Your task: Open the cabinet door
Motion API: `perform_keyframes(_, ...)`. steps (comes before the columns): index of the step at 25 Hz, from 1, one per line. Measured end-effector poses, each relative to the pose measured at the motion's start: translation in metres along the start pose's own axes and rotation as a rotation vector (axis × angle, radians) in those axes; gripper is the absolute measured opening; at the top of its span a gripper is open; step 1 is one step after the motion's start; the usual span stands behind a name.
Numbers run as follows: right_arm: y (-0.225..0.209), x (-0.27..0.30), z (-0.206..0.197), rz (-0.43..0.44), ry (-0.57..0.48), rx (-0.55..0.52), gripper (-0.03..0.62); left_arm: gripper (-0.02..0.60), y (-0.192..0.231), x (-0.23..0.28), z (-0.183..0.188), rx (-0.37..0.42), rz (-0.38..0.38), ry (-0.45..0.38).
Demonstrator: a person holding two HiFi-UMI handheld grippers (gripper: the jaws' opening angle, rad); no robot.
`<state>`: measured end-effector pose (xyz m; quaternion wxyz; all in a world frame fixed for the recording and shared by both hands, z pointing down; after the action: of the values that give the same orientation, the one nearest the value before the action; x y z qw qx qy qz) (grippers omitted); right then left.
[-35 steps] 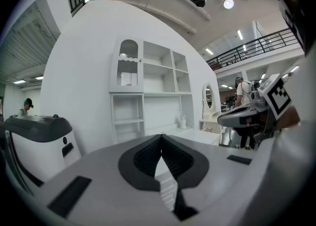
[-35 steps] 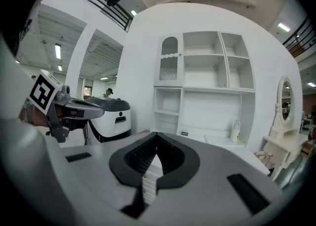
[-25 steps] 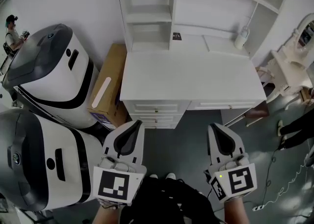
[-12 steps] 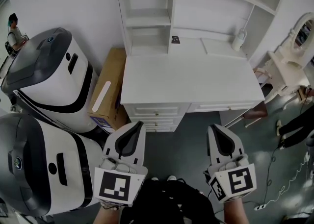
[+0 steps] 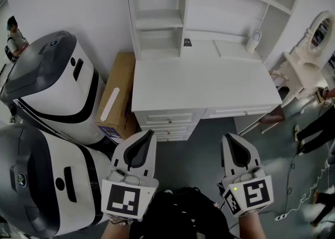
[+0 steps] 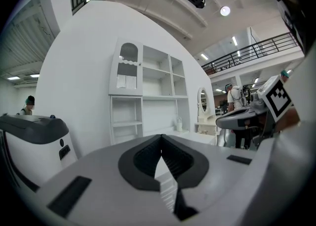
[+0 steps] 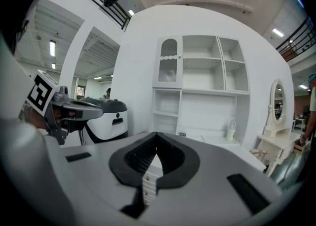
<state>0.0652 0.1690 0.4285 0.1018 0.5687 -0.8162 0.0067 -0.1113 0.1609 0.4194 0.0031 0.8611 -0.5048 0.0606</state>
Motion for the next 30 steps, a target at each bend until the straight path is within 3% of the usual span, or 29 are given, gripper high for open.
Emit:
perform_keyframes(11, 0.017, 0.001, 0.006, -0.011, -0.012, -0.029, 0.0, 0.002, 0.008, -0.012, -0.003, -0.005, -0.02, -0.015)
perform_keyframes(17, 0.018, 0.006, 0.009, -0.007, -0.013, -0.035, 0.0, 0.002, 0.021, -0.012, -0.003, -0.027, 0.007, -0.018)
perform_keyframes(30, -0.017, 0.054, 0.012, 0.02, -0.026, -0.038, 0.0, 0.002, 0.035, 0.041, 0.005, 0.011, 0.035, -0.014)
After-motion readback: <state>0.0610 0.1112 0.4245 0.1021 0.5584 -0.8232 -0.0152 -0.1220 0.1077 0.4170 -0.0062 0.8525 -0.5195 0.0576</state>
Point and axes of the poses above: the fingertips, and each gripper's own axes: x forward along the fingers, y to its left, z out of its top, the point moved 1 cm from there along -x, backward along the fingers, and after that the axes turned 2 degrees about -z, right-handed, at the moved point
